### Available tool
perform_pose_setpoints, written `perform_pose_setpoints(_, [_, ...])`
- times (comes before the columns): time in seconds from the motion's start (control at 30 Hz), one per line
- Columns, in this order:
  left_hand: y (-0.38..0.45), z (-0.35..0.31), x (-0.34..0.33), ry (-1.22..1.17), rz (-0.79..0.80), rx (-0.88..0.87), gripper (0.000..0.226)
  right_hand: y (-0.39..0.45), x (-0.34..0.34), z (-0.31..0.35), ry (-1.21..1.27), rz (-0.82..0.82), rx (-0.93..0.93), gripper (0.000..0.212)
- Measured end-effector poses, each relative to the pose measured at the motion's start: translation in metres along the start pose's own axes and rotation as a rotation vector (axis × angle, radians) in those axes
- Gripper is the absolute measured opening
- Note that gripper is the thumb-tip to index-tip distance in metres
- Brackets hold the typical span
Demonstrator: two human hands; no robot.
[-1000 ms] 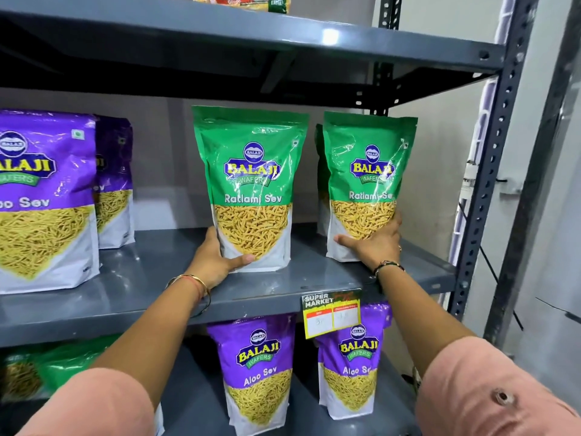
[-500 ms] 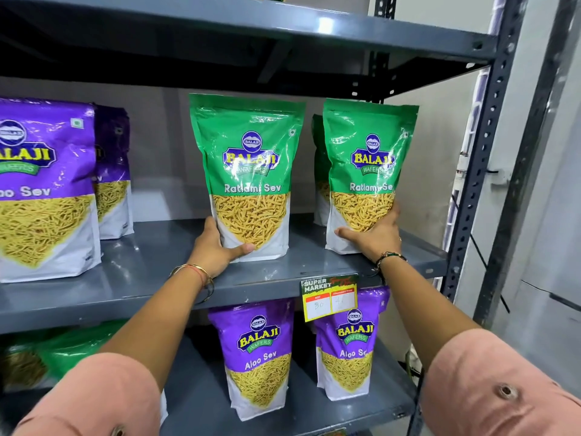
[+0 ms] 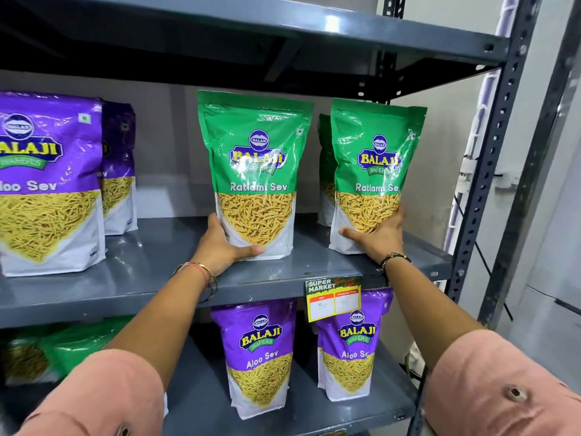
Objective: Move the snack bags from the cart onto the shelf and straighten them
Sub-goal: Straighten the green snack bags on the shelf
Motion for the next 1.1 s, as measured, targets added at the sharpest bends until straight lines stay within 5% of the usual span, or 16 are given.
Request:
perform_pose_setpoints(0.2, [0.003,0.003,-0.002,0.02,-0.01,-0.012,0.085,-0.002,-0.001,-0.003,-0.047,0.009,0.006,0.129])
perform_pose_setpoints(0.37, [-0.007,-0.012,0.006,0.019,-0.094,-0.063,0.098,-0.011,0.0,0.006,-0.174,-0.066,0.004,0.145])
perform_pose_setpoints(0.47, [-0.021,-0.024,0.027,0.011,-0.273,-0.073,0.111,-0.027,-0.004,0.045,-0.182,-0.259,0.253,0.136])
perform_pose_setpoints(0.57, [-0.041,-0.024,0.056,0.033,-0.421,-0.076,0.093,-0.051,-0.035,0.092,-0.073,-0.281,0.532,0.102])
perform_pose_setpoints(0.77, [-0.104,-0.008,0.166,0.278,-0.868,-0.116,0.066,-0.133,-0.149,0.154,0.16,-0.018,0.619,0.08])
perform_pose_setpoints(0.97, [-0.15,0.062,0.279,0.489,-1.006,0.228,0.092,-0.231,-0.271,0.172,0.252,0.405,0.427,0.105])
perform_pose_setpoints(1.1, [-0.153,0.108,0.349,0.45,-1.029,0.33,0.112,-0.268,-0.337,0.19,0.269,0.517,0.293,0.132])
Point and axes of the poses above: each hand's wrist, its own y-axis towards the middle knuckle, its own x-axis out of the back of the hand, z = x × y, the point moved 6 cm from there along y, towards the middle knuckle, and after that the axes turned 12 degrees about y, right-handed, at the moved point
